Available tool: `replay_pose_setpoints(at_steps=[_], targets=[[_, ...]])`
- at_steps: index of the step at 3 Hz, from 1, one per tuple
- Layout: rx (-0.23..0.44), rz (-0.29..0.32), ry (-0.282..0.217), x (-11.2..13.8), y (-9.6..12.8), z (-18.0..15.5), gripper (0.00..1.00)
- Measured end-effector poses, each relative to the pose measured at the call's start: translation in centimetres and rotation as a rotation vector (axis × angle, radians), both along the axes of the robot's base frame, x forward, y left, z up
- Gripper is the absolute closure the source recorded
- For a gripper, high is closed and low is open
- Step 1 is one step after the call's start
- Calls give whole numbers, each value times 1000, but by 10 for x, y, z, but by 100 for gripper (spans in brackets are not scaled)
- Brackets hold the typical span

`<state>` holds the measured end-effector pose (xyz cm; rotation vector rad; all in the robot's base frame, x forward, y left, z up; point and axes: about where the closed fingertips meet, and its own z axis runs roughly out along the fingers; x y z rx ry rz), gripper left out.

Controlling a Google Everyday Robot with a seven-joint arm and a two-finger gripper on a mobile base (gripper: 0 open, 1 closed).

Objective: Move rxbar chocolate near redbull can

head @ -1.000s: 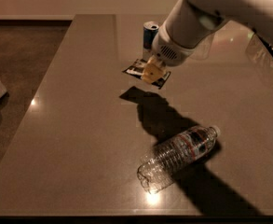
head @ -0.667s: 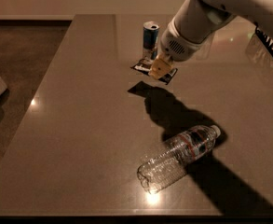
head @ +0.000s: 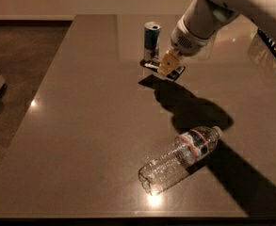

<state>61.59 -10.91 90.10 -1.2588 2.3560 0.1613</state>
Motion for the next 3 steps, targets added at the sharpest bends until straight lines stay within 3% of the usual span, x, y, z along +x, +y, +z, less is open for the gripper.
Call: replay_pose_setpoints(at_steps=[1,3], targets=[[-13,-20,10,13,-15,-13,85],[-45,11,-1,41,-34,-31,38]])
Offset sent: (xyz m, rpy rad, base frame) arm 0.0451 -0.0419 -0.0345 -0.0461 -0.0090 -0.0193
